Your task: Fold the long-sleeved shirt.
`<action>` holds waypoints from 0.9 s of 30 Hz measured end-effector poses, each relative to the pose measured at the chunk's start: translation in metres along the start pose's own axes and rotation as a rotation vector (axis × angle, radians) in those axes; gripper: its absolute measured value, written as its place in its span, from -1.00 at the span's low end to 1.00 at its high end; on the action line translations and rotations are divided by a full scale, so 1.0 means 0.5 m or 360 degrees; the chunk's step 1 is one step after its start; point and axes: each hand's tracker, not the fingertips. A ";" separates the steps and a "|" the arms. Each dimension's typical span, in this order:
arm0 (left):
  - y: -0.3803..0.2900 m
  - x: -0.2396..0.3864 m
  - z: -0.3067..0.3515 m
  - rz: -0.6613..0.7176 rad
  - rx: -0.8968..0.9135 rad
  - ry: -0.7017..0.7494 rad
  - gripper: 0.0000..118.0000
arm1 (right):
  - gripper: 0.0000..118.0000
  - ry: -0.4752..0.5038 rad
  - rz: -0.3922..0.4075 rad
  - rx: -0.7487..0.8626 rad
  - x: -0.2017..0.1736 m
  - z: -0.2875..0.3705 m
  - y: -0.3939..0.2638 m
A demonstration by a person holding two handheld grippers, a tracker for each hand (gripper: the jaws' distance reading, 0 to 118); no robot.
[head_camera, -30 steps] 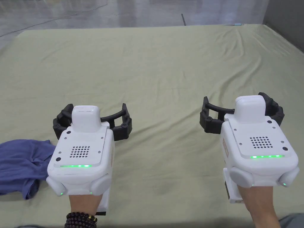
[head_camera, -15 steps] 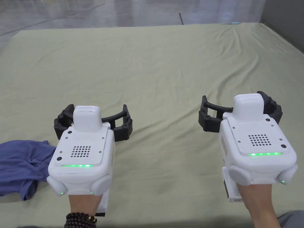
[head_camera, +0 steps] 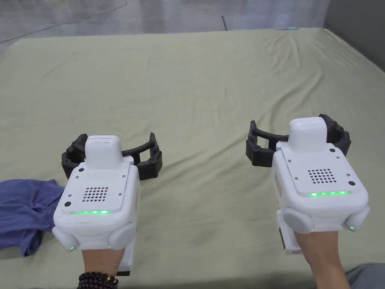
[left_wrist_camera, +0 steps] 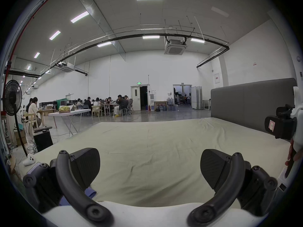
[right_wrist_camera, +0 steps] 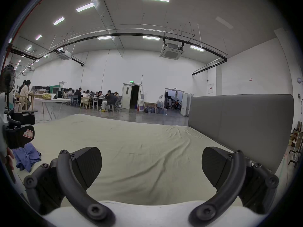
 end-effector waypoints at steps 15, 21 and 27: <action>-0.006 0.001 0.001 0.0002 0.0001 -0.0004 1.00 | 1.00 0.0001 0.0003 -0.0009 -0.001 0.001 -0.004; -0.006 0.001 0.001 -0.0004 0.0000 0.0000 1.00 | 1.00 -0.0001 0.0003 -0.0013 -0.001 0.001 -0.005; -0.008 0.001 0.002 -0.0006 0.0003 -0.0003 1.00 | 1.00 -0.0005 0.0009 -0.0015 -0.004 0.001 -0.007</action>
